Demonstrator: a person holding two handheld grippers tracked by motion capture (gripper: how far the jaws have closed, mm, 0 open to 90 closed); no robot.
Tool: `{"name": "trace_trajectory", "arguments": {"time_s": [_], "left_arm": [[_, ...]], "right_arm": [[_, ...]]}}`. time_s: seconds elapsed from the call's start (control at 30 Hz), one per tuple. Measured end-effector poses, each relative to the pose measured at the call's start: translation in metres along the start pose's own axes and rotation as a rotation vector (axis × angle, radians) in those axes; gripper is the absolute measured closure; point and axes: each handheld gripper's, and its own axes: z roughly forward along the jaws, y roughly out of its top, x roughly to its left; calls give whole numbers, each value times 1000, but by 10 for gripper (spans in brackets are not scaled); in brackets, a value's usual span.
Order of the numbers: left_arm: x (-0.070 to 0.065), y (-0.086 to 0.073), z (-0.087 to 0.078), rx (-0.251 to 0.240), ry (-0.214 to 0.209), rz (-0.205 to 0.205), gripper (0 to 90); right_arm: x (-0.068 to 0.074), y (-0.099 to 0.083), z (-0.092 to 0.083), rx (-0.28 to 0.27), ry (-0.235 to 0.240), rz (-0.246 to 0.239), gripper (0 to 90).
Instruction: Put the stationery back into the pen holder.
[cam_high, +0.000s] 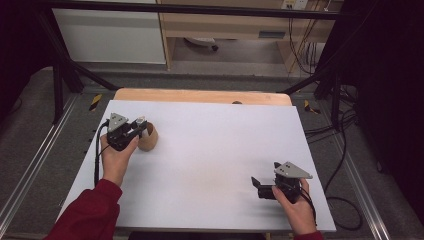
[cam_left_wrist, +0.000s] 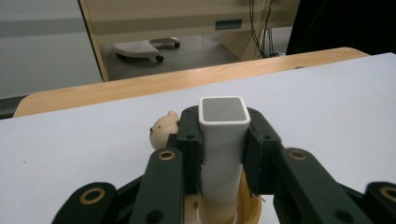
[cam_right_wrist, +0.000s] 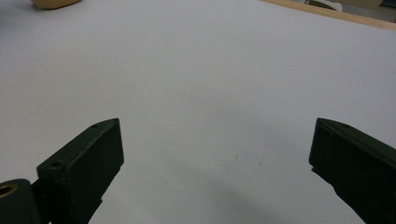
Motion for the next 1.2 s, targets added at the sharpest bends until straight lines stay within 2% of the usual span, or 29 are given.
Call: {"name": "trace_trajectory", "arguments": {"time_s": [0.3, 0.37, 0.4, 0.53, 0.63, 0.83, 1.0, 1.2], "left_arm": [[-2, -3, 2, 9, -3, 4, 707], [-3, -5, 2, 2, -13, 15, 702], [-3, -5, 0, -12, -8, 16, 684], [-6, 0, -6, -42, 8, 18, 454], [-9, 5, -9, -56, 19, 23, 355], [-16, 10, -9, -61, -3, 13, 251], [-22, 16, -7, -45, -33, -6, 142], [-32, 23, -7, -45, -70, -11, 83]], "right_arm": [[0, 0, 0, -1, 0, -2, 35], [0, 0, 0, -1, 1, -1, 35], [0, 0, 0, -1, 0, -1, 35], [0, 0, 0, 1, 2, 2, 34], [0, 0, 0, -1, 1, -3, 34], [0, 0, 0, 0, 0, -1, 34], [0, 0, 0, 1, 1, 0, 33], [0, 0, 0, 2, 3, 3, 31]]}}
